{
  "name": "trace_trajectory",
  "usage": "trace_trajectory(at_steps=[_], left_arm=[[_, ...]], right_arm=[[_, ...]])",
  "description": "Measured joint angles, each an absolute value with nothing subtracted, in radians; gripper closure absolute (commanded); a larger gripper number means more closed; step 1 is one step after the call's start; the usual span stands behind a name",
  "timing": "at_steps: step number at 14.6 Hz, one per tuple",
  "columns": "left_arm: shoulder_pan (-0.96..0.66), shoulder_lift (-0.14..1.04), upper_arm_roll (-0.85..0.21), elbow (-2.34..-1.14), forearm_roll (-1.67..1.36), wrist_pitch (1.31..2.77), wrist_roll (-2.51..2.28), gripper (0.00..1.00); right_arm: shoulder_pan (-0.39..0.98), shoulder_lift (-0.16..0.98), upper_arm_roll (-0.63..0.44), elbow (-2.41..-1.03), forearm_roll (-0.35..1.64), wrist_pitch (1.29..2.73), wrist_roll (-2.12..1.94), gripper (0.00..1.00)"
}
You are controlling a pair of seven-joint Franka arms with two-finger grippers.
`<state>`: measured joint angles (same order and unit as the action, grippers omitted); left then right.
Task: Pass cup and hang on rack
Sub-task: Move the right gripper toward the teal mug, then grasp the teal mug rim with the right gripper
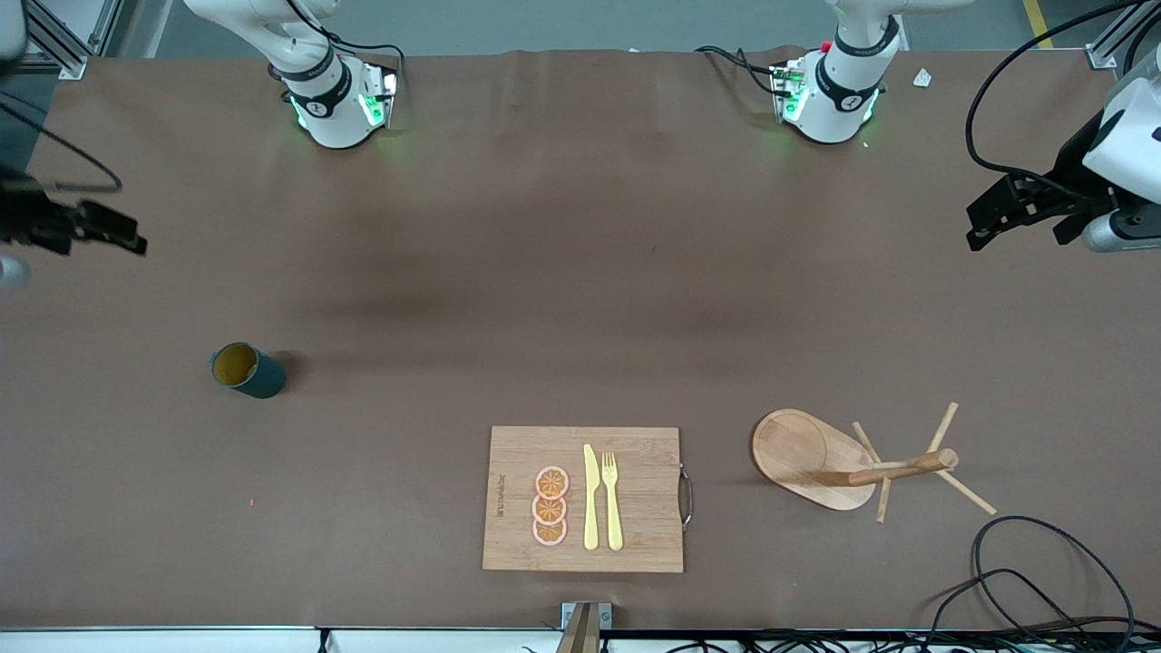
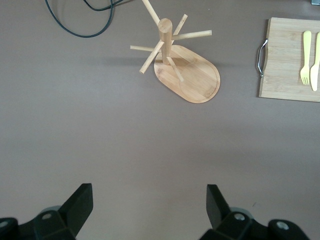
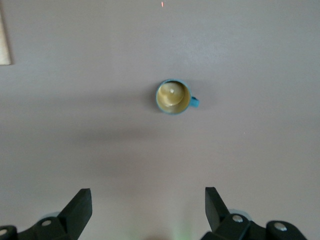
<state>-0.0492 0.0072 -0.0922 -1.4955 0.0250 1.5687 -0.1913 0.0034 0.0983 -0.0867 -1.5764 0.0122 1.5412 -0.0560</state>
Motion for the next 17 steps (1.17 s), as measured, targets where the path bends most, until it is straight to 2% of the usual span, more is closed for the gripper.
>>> trace_trajectory(at_steps=[3, 6, 9, 11, 17], left_arm=[[-0.049, 0.007, -0.091, -1.495, 0.025, 1.569, -0.191, 0.0], [-0.047, 0.007, -0.086, -1.484, 0.025, 1.569, -0.191, 0.0], [-0.042, 0.007, -0.084, -1.477, 0.026, 1.569, -0.19, 0.0], [-0.039, 0.007, -0.084, -1.477, 0.026, 1.564, -0.19, 0.0], [-0.038, 0.005, -0.083, -1.467, 0.026, 1.546, -0.19, 0.0]], right_arm=[[0.0, 0.148, -0.087, -1.553, 0.012, 1.549, -0.057, 0.0], [-0.003, 0.113, -0.087, -1.523, 0.012, 1.492, -0.057, 0.0], [-0.018, 0.095, -0.087, -1.536, 0.013, 1.535, -0.128, 0.0], [-0.038, 0.114, -0.087, -1.599, 0.017, 1.636, -0.249, 0.0], [-0.053, 0.216, -0.08, -1.93, 0.035, 2.144, -0.487, 0.0]])
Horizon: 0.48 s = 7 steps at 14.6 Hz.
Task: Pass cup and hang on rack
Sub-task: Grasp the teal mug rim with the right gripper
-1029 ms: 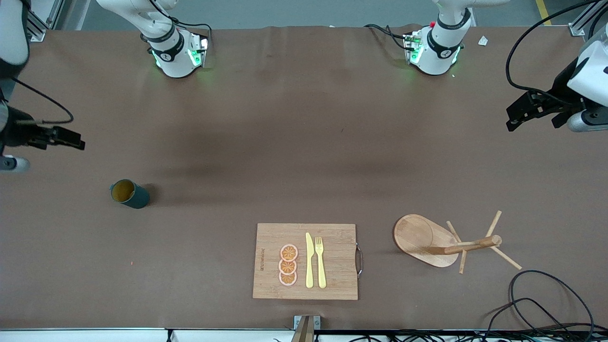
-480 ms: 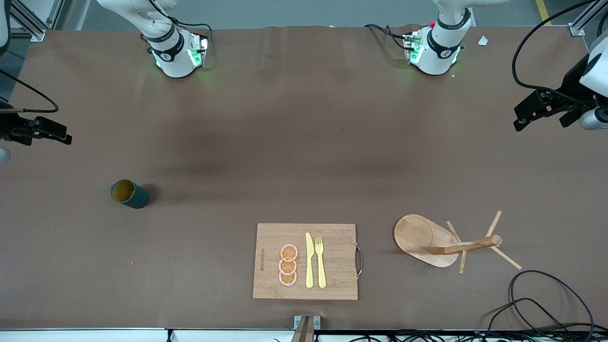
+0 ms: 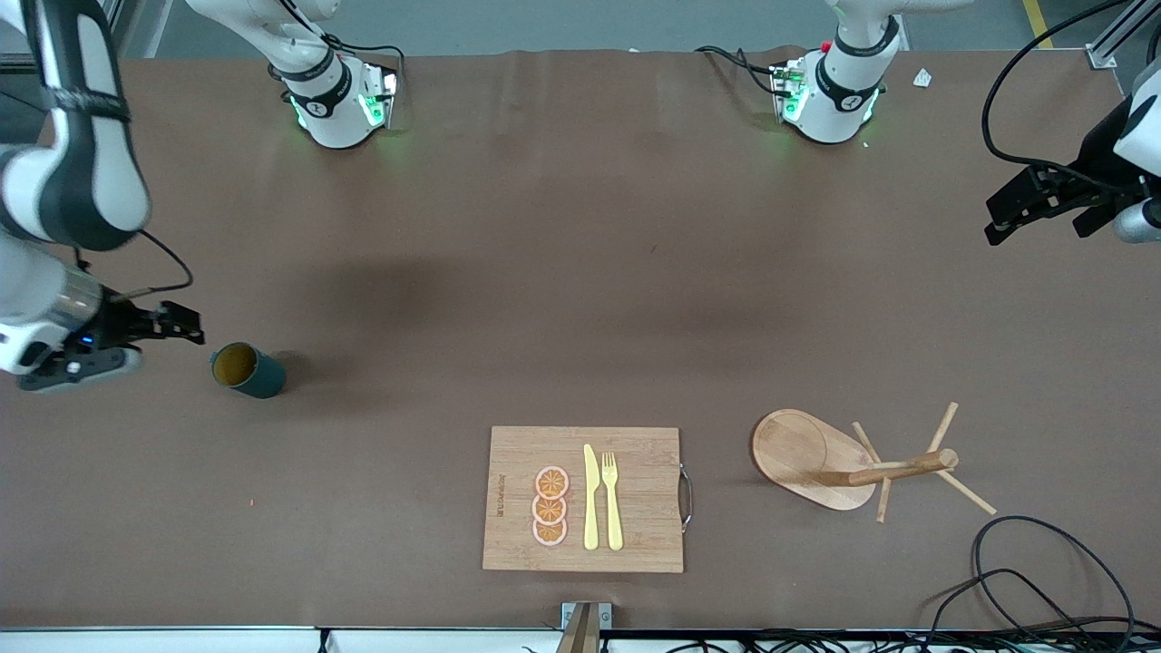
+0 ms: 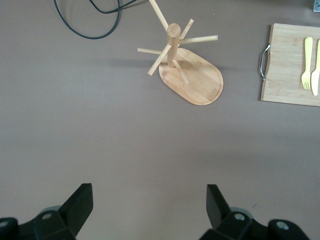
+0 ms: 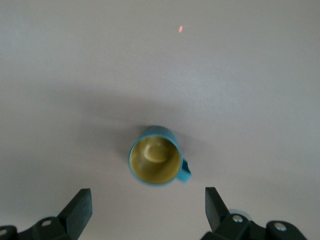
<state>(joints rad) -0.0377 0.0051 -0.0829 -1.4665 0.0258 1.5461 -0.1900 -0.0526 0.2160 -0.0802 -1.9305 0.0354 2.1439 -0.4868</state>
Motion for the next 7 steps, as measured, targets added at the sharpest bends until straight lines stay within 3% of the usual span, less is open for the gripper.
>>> trace_trajectory(at_steps=[4, 7], left_arm=[[-0.037, 0.006, -0.082, -1.467, 0.026, 1.545, -0.193, 0.0], [-0.036, 0.008, -0.082, -1.467, 0.026, 1.546, -0.194, 0.0]], right_arm=[[-0.055, 0.327, -0.082, -1.959, 0.035, 2.285, -0.615, 0.0], [-0.066, 0.402, -0.085, -1.936, 0.035, 2.313, -0.668, 0.0]])
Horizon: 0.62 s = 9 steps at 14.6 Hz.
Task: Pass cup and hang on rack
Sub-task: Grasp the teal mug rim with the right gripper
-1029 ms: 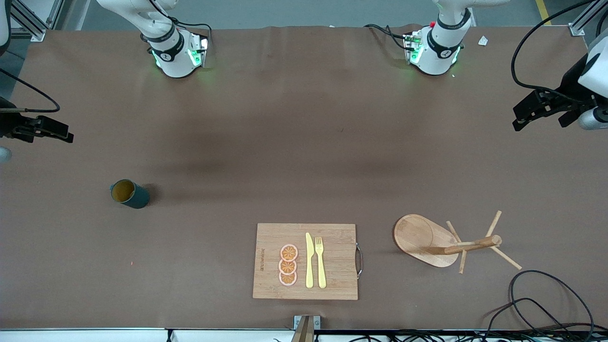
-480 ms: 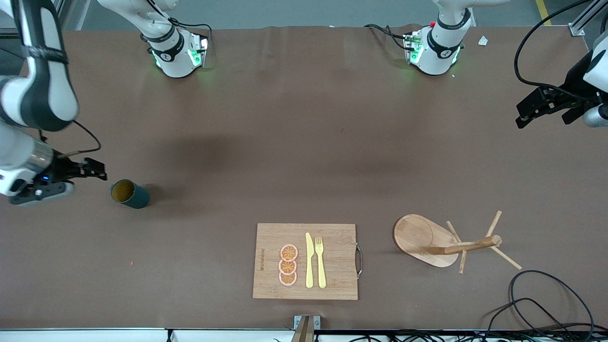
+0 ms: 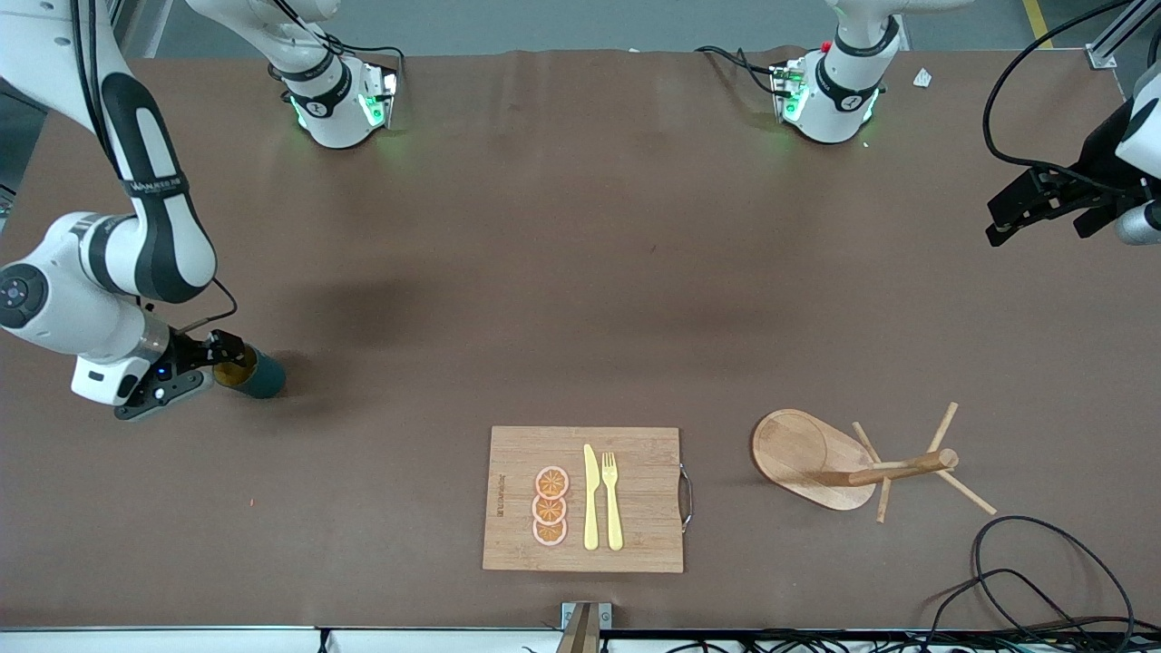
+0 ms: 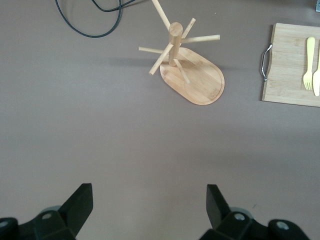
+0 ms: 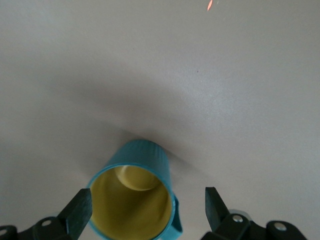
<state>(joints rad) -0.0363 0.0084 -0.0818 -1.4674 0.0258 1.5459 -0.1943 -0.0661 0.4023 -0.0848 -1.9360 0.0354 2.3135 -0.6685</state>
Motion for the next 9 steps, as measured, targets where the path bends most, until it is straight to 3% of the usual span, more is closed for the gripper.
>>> trace_trajectory(at_steps=[6, 8, 9], left_arm=[[-0.036, 0.009, -0.082, -1.467, 0.026, 1.573, -0.195, 0.0], [-0.035, 0.013, -0.082, -1.467, 0.026, 1.573, -0.195, 0.0], [-0.034, 0.017, -0.082, -1.467, 0.026, 1.574, -0.195, 0.0]], right_arm=[[-0.111, 0.481, -0.086, -1.907, 0.035, 2.31, -0.742, 0.04], [-0.111, 0.495, -0.083, -1.907, 0.035, 2.31, -0.745, 0.37], [-0.111, 0.5, -0.083, -1.907, 0.035, 2.31, -0.757, 0.64]])
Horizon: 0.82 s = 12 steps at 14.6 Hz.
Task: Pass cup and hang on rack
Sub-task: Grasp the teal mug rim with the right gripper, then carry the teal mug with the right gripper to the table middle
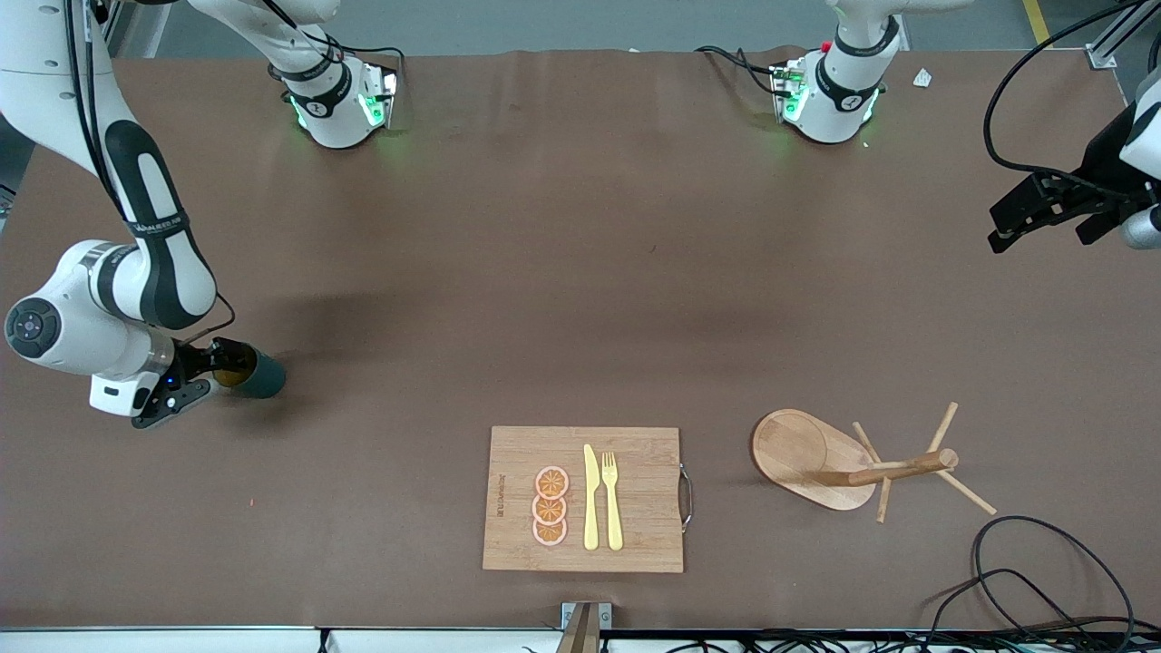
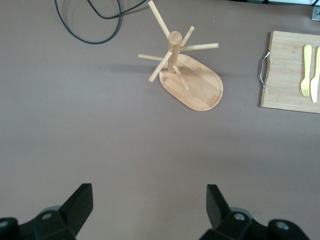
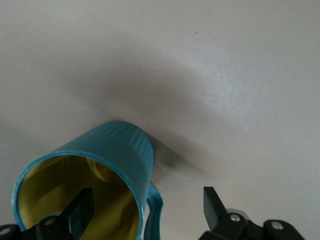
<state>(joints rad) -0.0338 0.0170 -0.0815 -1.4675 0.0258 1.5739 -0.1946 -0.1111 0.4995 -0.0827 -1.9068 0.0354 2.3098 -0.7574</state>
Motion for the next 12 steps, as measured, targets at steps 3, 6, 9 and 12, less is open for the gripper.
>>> trace_trajectory(at_steps=[3, 6, 9, 12], left_arm=[[-0.033, 0.03, -0.081, -1.468, 0.026, 1.579, -0.195, 0.0], [-0.034, 0.033, -0.081, -1.467, 0.032, 1.583, -0.195, 0.0], [-0.036, 0.033, -0.085, -1.467, 0.067, 1.584, -0.195, 0.0], [-0.038, 0.033, -0.088, -1.467, 0.07, 1.584, -0.195, 0.0]], right_arm=[[-0.111, 0.502, -0.082, -1.904, 0.035, 2.301, -0.796, 1.0], [-0.106, 0.495, -0.076, -1.864, 0.037, 2.192, -0.76, 1.0], [-0.075, 0.426, -0.07, -1.837, 0.041, 2.098, -0.622, 1.0], [0.017, 0.32, -0.065, -1.875, 0.045, 2.046, -0.396, 1.0]])
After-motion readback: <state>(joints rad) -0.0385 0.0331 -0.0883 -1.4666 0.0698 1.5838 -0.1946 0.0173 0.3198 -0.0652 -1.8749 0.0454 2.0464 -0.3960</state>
